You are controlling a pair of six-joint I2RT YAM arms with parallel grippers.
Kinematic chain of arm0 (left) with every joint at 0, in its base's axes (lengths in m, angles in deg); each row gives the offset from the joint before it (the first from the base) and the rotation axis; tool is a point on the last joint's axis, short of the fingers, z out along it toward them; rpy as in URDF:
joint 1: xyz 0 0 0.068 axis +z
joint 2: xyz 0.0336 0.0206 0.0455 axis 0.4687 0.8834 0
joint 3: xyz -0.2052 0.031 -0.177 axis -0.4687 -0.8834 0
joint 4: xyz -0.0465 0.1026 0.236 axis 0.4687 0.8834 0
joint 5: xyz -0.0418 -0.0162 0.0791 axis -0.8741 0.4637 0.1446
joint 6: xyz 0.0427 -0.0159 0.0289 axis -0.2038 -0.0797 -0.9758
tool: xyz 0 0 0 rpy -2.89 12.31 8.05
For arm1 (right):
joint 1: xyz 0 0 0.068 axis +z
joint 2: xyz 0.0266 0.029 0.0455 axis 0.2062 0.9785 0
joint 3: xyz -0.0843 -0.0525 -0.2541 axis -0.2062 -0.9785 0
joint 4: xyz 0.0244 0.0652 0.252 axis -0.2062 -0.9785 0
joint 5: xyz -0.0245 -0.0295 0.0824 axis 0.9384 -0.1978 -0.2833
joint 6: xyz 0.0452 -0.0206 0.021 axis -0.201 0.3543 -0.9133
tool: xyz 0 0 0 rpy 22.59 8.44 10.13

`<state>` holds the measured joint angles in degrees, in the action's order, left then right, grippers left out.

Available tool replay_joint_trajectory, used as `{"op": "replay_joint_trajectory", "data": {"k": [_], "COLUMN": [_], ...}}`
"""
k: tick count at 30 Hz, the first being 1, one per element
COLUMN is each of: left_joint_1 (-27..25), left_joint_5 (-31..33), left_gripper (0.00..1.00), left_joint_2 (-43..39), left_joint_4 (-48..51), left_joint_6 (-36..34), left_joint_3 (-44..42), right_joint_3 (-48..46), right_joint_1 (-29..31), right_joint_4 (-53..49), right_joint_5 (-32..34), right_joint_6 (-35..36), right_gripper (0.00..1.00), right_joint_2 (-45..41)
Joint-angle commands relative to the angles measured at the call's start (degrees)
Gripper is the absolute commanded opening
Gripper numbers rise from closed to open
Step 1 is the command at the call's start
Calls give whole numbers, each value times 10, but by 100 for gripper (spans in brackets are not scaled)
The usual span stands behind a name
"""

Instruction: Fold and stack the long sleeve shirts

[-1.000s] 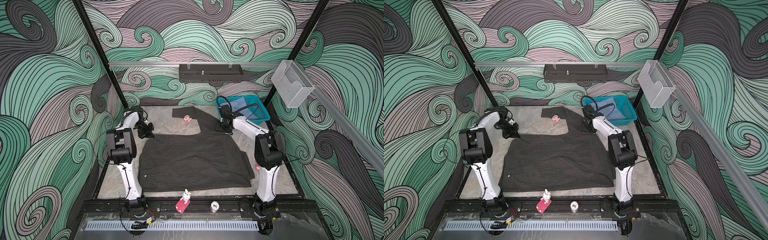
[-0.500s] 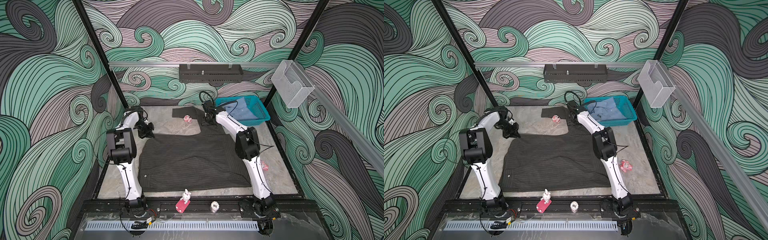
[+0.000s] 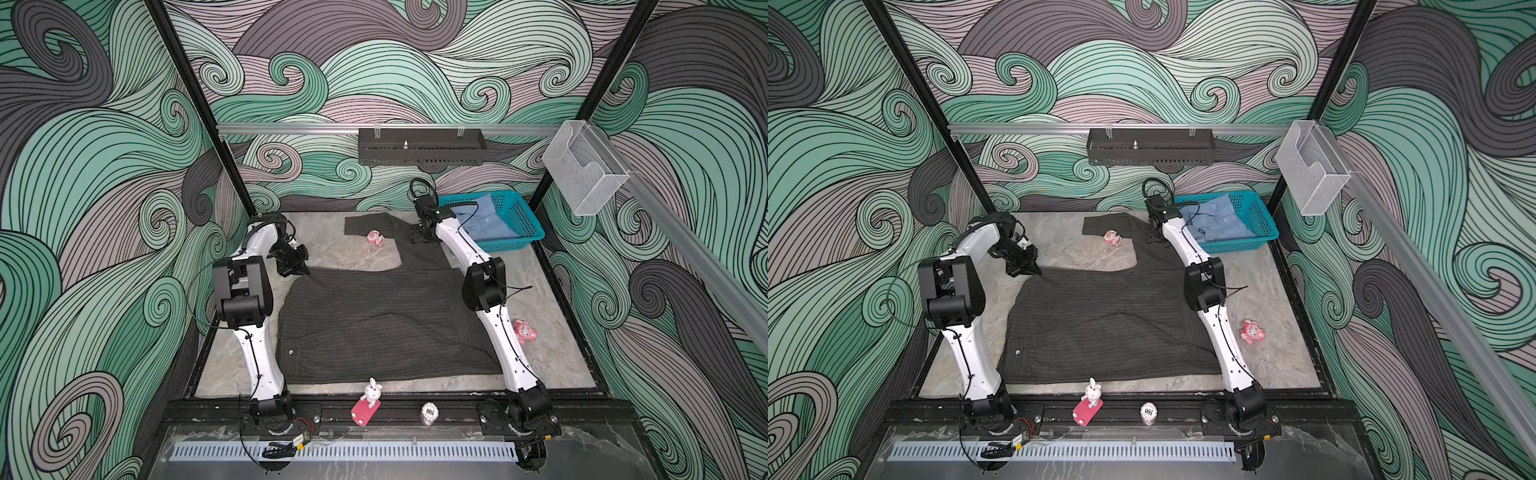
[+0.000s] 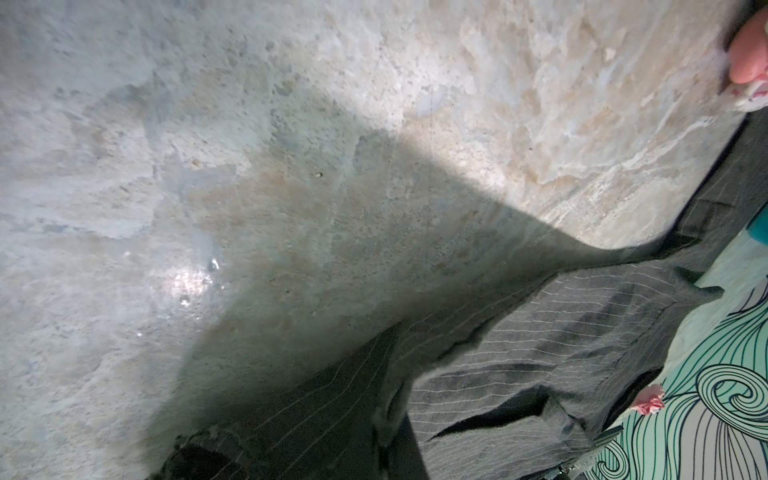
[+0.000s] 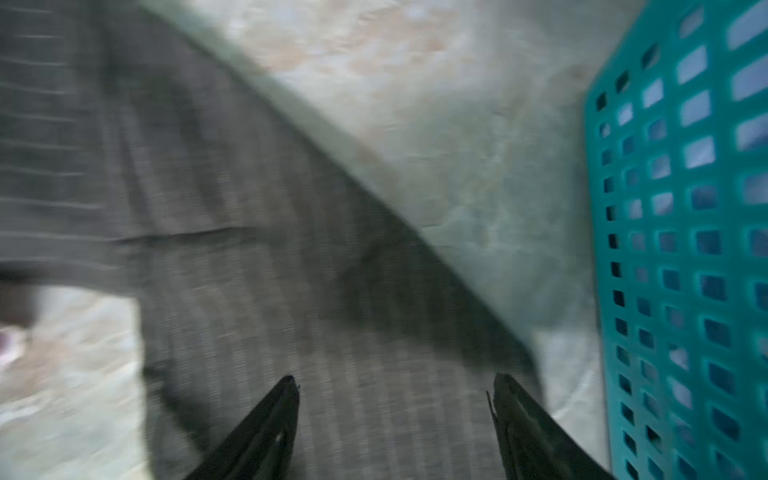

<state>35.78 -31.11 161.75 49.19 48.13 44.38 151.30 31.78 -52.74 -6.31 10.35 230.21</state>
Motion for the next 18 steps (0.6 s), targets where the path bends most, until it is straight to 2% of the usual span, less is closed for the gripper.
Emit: {"op": "replay_joint_trajectory", "data": {"k": [1,6,11,18], "left_joint_1": [-2,-2,-2,-2], "left_joint_5": [-8,-7,-5,-3], "left_gripper": [0,0,0,0], "left_joint_2": [-12,-13,-11,-11], "left_joint_4": [4,3,3,5], "left_joint_6": [4,4,4,3], "left_joint_3": [3,4,4,6], "right_joint_3": [9,10,20,35], "right_joint_1": [-18,-33,-35,-31], "right_joint_4": [-27,-34,-40,-42], "right_joint_5": [38,31,-13,-118], "right_joint_6": [8,8,7,-5], "right_gripper": [75,76,74,61], "right_joint_2": [19,32,42,58]}}
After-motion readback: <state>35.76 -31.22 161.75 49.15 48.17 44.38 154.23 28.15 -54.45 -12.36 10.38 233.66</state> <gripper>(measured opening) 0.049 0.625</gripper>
